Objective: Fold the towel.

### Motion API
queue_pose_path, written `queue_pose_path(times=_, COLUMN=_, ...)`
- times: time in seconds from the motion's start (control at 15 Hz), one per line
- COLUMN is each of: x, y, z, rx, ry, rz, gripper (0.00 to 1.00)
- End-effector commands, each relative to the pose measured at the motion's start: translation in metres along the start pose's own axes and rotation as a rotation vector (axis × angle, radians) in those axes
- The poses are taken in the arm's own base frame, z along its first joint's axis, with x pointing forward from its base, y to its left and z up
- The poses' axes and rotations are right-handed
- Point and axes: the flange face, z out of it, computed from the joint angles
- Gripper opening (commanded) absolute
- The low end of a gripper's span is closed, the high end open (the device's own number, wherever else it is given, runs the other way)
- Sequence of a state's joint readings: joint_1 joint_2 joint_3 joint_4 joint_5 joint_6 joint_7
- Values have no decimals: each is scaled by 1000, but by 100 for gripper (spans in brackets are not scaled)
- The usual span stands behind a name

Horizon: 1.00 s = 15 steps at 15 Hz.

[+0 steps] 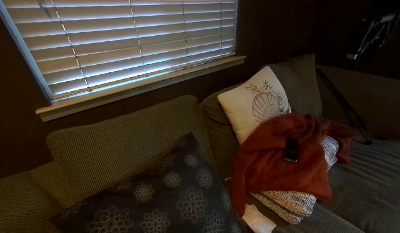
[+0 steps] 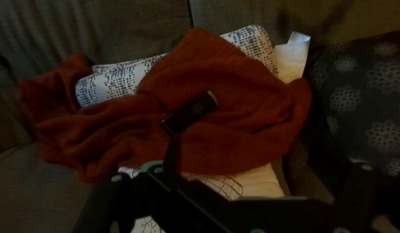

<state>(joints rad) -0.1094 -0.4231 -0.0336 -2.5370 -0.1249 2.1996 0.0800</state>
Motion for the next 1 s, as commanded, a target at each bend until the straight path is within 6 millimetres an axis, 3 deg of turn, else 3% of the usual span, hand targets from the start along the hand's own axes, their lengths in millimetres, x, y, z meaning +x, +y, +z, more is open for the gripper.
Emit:
queue_pose_path(times=0.0, x=22, y=10, z=30, rx=-34, ry=57, rz=27, gripper=100)
queue_pose_path(times=0.13, x=29, y=17, z=48, rx=-14, ry=32, rz=45, gripper=100)
queue_pose_path(times=0.2, x=19, y=12, z=33, rx=-11, ry=36, rz=21, gripper=100)
queue_pose_path(times=0.33, x=21, y=13, z=42, rx=-11, ry=20, rz=24, gripper=100)
queue_pose_path(times=0.73, x=21, y=12, z=37, rx=-10, ry=32, rz=23, gripper=100)
queue_pose_path(times=0.93, x=36, y=24, z=58, rx=-15, ry=9, rz=103, gripper=100)
